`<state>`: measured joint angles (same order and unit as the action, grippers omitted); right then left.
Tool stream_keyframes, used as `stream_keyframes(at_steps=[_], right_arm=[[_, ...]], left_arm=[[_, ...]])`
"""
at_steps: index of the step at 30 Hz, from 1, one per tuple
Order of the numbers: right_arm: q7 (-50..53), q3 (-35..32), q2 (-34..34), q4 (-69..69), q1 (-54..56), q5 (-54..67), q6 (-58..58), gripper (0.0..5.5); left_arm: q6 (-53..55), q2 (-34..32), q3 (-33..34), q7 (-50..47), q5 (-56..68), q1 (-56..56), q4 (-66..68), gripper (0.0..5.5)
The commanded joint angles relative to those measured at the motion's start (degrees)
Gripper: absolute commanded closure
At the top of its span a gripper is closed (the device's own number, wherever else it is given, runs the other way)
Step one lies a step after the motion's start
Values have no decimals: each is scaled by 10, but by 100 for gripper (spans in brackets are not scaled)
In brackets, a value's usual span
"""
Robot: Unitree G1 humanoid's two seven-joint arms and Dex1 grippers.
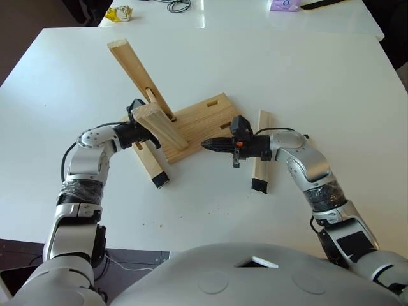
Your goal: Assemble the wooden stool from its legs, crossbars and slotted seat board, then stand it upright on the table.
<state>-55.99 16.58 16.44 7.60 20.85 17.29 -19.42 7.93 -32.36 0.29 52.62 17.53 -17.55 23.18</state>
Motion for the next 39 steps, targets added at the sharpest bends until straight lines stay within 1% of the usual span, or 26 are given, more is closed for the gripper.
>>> stream_keyframes(at_steps=[1, 3, 5, 8, 11, 15, 19, 22, 25, 28, 31, 39], right_arm=[[97, -34, 5, 170, 119, -84, 95, 546], [140, -24, -5, 264, 169, -133, 149, 546], [158, -7, -22, 334, 200, -169, 194, 546], [140, 21, -38, 380, 219, -204, 243, 546], [129, 58, -40, 425, 235, -255, 284, 546], [143, 91, -32, 499, 263, -319, 319, 546], [116, 104, -15, 519, 274, -344, 350, 546], [78, 115, -6, 509, 270, -350, 367, 546], [19, 125, 12, 468, 247, -345, 373, 546], [-50, 139, 40, 399, 207, -336, 370, 546], [-93, 145, 70, 328, 172, -327, 353, 546], [-143, 155, 127, 174, 93, -304, 293, 546]], left_arm=[[12, -16, 31, 4, 15, 45, -48, 550], [27, -23, 42, 2, 23, 73, -87, 550], [45, -30, 51, -2, 31, 89, -123, 550], [70, -43, 60, -6, 31, 94, -157, 550], [89, -54, 59, -8, 23, 102, -182, 550], [93, -58, 9, -4, -19, 129, -205, 550], [111, -58, -27, -9, -40, 152, -238, 550], [111, -64, -50, -13, -64, 159, -238, 550], [96, -66, -67, -14, -91, 139, -196, 550], [79, -70, -80, -7, -105, 115, -156, 550], [61, -75, -86, 2, -111, 94, -119, 550], [13, -70, -107, 17, -128, 45, -23, 550]])
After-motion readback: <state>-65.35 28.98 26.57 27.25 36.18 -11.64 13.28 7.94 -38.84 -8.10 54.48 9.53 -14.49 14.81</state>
